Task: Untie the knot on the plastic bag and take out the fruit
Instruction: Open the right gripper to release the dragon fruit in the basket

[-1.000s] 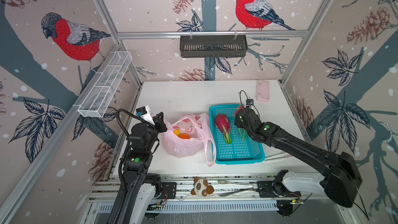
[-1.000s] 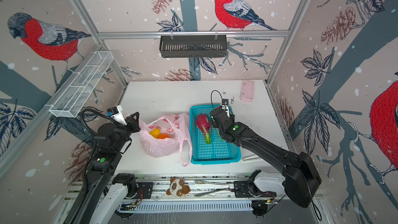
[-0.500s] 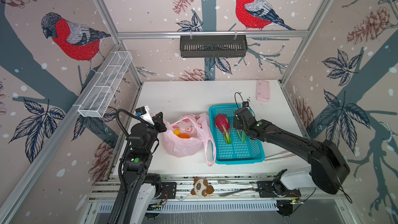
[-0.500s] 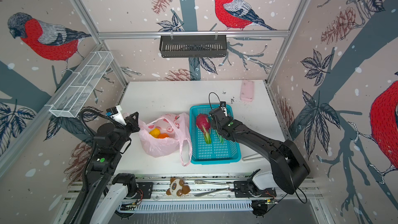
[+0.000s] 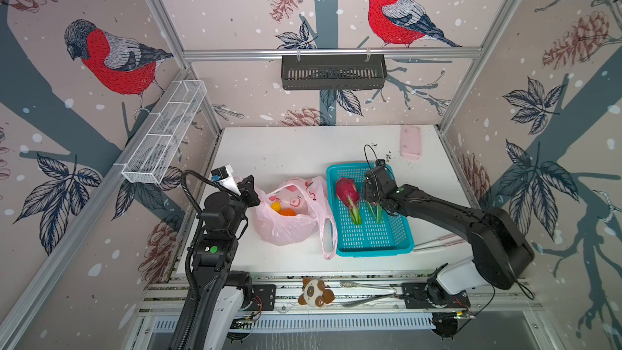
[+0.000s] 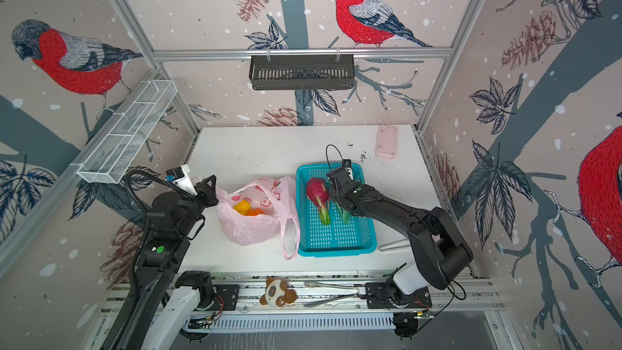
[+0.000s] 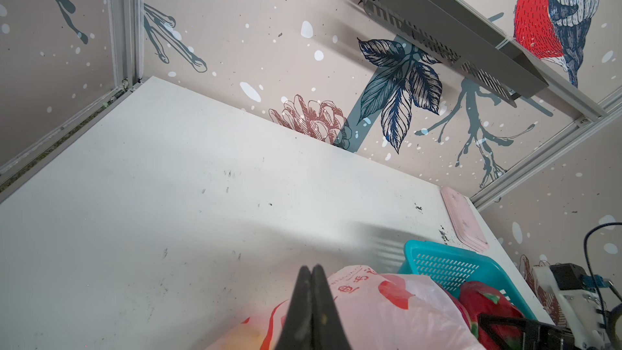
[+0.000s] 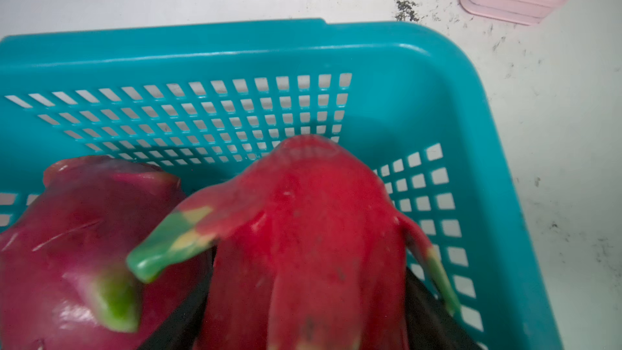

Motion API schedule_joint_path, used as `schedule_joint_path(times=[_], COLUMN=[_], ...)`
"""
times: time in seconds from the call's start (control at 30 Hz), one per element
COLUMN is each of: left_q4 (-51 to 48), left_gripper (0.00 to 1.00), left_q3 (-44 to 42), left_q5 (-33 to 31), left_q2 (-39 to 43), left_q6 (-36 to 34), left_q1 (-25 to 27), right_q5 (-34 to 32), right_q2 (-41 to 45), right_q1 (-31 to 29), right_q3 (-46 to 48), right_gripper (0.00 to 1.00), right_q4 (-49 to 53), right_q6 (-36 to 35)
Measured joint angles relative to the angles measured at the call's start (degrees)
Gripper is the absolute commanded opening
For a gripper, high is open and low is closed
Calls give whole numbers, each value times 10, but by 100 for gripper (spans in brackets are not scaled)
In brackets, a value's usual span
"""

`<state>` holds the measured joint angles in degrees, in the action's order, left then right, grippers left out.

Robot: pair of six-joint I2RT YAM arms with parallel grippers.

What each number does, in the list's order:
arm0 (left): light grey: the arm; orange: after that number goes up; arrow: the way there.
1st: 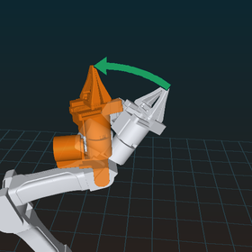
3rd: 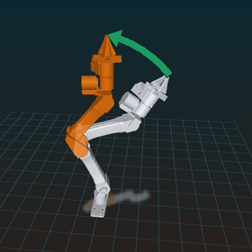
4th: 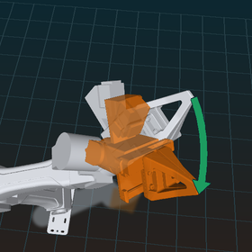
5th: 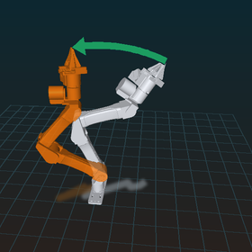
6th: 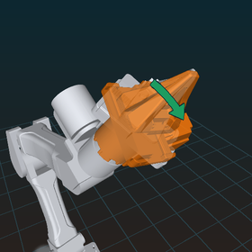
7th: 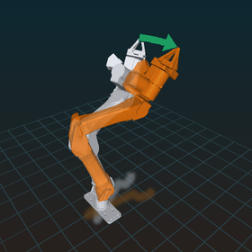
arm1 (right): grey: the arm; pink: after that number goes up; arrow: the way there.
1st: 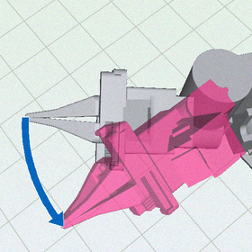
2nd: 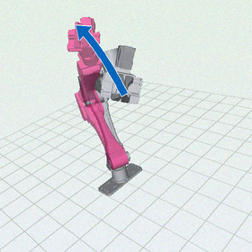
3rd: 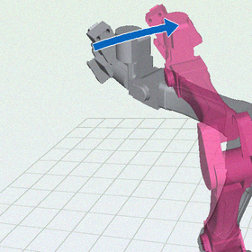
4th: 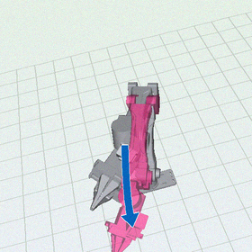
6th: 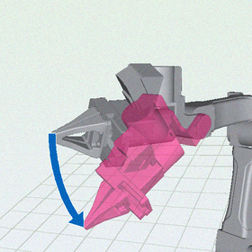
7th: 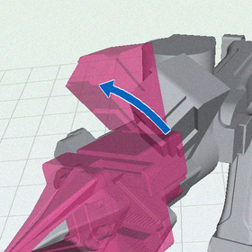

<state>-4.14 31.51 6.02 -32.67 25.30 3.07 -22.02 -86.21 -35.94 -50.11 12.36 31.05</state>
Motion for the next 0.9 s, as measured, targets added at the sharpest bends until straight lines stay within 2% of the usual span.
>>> schedule_joint_path(times=[0.5, 0.8, 0.9], left_q4=[0, 0, 0], left_gripper=[0, 0, 0], left_q3=[-1, -2, -2], left_q5=[4, 13, 13], left_q2=[-1, -6, -7], left_q6=[2, 2, 3], left_q1=[-10, -11, -11], right_q5=[19, 21, 21], right_q2=[-39, -50, -50], right_q1=[14, 19, 19], right_q3=[-3, -3, -3], right_gripper=[25, 34, 41], right_q4=[-29, -50, -50], right_q6=[-9, -10, -10])
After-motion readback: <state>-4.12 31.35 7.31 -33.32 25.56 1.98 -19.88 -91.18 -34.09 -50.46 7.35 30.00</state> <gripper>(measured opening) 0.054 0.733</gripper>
